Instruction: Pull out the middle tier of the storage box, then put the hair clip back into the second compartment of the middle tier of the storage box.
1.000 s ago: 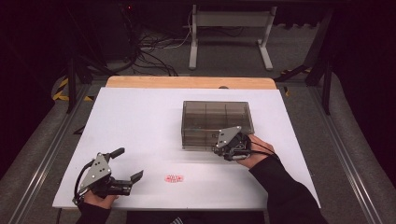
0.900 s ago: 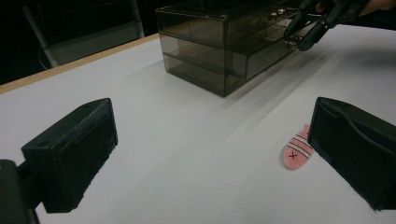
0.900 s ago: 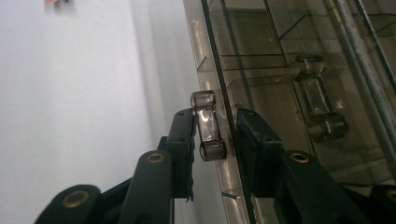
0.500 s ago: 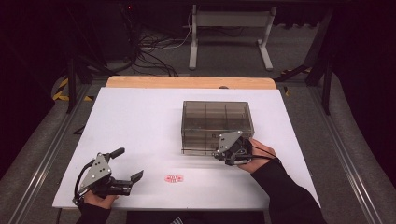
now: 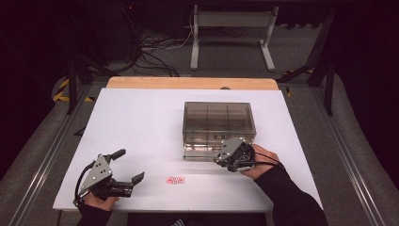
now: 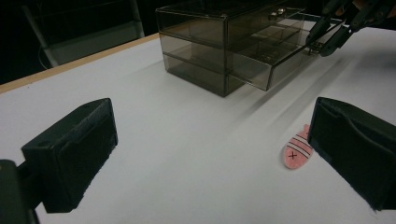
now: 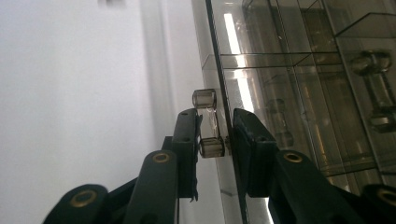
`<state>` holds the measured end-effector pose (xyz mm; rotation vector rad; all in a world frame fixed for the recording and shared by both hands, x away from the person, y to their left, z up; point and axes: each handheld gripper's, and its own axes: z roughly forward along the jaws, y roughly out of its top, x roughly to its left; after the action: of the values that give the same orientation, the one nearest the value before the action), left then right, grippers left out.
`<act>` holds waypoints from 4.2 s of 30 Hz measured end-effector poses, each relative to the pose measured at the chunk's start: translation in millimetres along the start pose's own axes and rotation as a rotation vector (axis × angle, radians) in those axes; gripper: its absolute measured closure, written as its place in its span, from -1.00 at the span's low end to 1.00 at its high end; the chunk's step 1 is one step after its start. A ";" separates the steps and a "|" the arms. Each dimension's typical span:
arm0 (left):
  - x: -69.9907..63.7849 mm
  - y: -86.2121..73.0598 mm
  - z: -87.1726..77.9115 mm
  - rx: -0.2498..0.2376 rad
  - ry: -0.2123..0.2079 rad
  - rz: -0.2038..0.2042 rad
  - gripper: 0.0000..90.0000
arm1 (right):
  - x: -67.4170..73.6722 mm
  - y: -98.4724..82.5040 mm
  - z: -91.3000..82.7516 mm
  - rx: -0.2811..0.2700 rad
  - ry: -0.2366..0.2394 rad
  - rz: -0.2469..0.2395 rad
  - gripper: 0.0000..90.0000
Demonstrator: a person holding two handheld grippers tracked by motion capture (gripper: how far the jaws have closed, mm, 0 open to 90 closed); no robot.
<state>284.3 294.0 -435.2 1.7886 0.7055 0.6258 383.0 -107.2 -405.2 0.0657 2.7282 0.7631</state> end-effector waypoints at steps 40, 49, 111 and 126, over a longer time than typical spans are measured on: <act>-0.5 0.1 0.3 0.002 0.000 0.003 -0.95 | 15.2 -4.0 -2.6 -0.008 0.002 -0.006 0.61; -0.1 0.1 0.5 0.001 -0.001 0.004 -0.95 | 15.4 -4.0 -9.5 -0.048 -0.009 0.009 0.50; 3.7 3.1 9.4 -0.010 -0.013 0.005 -0.95 | 71.2 77.4 39.9 -0.205 0.062 0.146 -0.14; 3.7 3.4 9.1 -0.012 -0.016 0.006 -0.95 | 70.4 83.6 55.1 -0.173 0.068 0.147 -0.07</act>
<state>293.9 289.9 -434.3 1.7835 0.6843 0.6183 329.5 0.8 -426.7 0.2070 2.7313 1.0584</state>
